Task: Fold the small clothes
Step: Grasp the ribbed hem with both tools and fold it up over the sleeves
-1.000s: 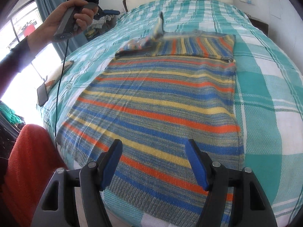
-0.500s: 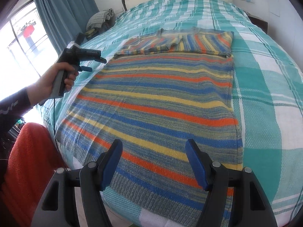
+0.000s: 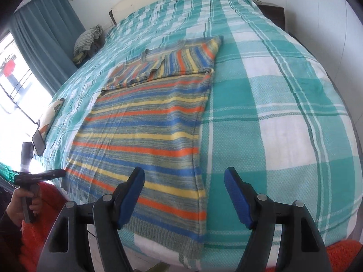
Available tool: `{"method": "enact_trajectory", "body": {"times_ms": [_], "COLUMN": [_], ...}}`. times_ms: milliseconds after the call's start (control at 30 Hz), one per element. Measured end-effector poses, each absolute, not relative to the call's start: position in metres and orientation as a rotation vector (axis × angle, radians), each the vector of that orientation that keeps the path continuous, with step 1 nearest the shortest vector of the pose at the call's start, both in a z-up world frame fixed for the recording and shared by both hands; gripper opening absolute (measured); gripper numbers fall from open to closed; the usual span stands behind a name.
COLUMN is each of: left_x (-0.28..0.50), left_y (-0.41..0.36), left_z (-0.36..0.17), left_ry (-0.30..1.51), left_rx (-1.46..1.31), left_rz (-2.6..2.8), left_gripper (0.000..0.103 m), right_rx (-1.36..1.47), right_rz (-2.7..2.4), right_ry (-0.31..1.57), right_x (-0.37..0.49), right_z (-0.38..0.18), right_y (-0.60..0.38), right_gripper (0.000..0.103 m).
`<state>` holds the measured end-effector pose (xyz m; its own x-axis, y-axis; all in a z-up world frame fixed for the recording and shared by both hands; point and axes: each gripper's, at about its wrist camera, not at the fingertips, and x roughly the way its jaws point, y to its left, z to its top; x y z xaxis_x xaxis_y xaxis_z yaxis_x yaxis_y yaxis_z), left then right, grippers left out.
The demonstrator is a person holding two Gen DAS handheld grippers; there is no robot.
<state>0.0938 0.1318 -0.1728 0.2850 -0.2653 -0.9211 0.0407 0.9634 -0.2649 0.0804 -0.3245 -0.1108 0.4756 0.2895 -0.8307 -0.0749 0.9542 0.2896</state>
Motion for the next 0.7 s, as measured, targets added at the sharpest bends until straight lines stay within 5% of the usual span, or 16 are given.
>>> {"method": "enact_trajectory", "body": {"times_ms": [100, 200, 233, 267, 333, 700], "left_x": [0.087, 0.089, 0.090, 0.091, 0.090, 0.142], "left_y": [0.126, 0.123, 0.122, 0.121, 0.122, 0.155], "left_z": [-0.174, -0.175, -0.177, -0.179, -0.176, -0.103], "left_ry": [1.259, 1.278, 1.286, 1.295, 1.297, 1.070], "left_rx": [-0.160, -0.190, -0.187, -0.193, -0.212, -0.552], "left_rz": [-0.202, -0.232, -0.231, -0.237, -0.243, -0.342], "left_gripper": [0.068, 0.035, 0.018, 0.005, 0.004, 0.004], "right_rx": [0.294, 0.272, 0.274, 0.282, 0.294, 0.454], "right_rz": [0.270, 0.301, 0.311, 0.324, 0.327, 0.331], "right_ry": [1.256, 1.409, 1.430, 1.454, 1.478, 1.062], "right_x": [0.077, 0.065, 0.062, 0.060, 0.057, 0.106], "right_z": [-0.129, -0.157, -0.165, -0.172, -0.181, -0.086], "right_y": [-0.335, -0.320, -0.316, -0.312, -0.308, -0.333], "right_gripper": [0.072, 0.072, 0.065, 0.039, 0.006, 0.005]}}
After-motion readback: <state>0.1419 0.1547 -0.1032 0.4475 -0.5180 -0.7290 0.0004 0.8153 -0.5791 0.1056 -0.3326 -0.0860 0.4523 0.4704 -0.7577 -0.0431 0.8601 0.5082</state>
